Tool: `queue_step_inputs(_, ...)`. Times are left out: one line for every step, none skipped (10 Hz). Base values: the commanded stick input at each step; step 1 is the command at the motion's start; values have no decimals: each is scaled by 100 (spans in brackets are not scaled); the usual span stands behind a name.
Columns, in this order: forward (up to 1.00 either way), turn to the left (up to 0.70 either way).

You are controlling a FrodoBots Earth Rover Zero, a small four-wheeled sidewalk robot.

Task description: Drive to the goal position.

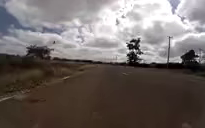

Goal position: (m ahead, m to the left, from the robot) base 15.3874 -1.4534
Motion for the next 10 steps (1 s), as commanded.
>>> queue_step_inputs(0,0)
queue_step_inputs(0,0)
queue_step_inputs(0,0)
queue_step_inputs(0,0)
queue_step_inputs(0,0)
queue_step_inputs(0,0)
queue_step_inputs(7,0)
queue_step_inputs(39,0)
queue_step_inputs(72,0)
queue_step_inputs(85,0)
